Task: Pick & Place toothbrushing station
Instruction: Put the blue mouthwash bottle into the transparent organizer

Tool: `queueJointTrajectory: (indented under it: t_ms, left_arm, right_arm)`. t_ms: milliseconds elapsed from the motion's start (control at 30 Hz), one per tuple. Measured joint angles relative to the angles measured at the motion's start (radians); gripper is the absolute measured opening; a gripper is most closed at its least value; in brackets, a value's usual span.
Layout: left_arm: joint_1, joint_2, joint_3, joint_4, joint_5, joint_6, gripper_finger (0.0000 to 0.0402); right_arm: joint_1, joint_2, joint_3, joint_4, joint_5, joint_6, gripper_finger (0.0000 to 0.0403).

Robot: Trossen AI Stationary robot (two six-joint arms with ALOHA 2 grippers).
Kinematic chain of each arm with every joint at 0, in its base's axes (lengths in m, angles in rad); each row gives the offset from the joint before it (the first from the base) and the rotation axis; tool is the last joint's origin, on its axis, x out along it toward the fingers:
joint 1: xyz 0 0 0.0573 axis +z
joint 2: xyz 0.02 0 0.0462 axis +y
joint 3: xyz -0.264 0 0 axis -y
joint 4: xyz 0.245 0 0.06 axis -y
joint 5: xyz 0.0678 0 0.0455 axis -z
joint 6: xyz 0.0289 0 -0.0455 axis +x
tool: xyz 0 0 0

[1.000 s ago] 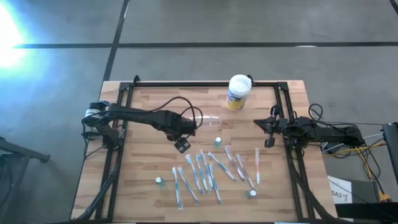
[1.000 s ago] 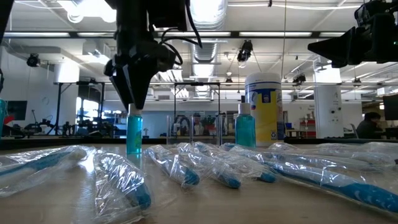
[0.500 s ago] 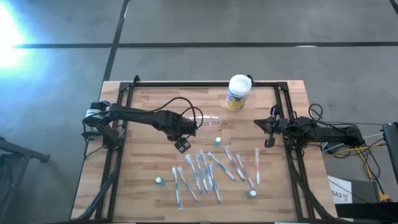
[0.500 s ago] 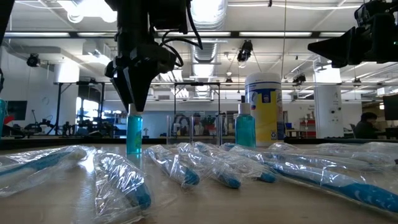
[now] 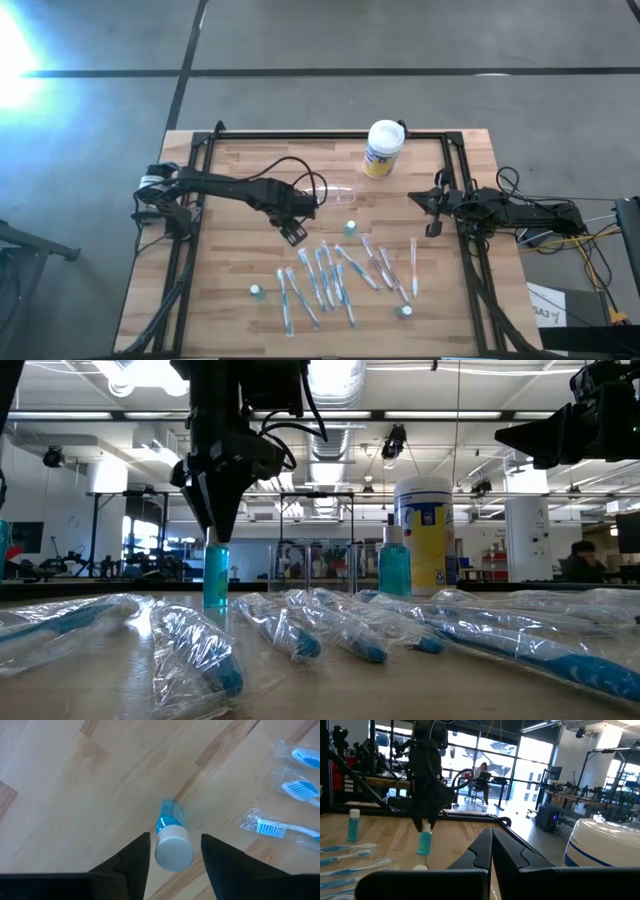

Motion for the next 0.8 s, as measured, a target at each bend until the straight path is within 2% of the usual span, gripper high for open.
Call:
queueJointTrajectory:
  t_ms: [333,600,800]
  left_arm:
    - [0.0,0.0,0.0,0.0,0.005,0.046,0.0098]
    - [0.0,0.0,0.003,-0.003,0.016,0.102,0.0097]
    - [0.001,-0.007,0.042,-0.049,0.03,0.211,0.0097]
  right_arm:
    - [0.0,0.0,0.0,0.0,0.0,-0.003,0.0008]
    - [0.0,0.0,0.0,0.0,0.0,-0.003,0.0008]
    - [0.0,0.0,0.0,0.0,0.0,-0.003,0.0008]
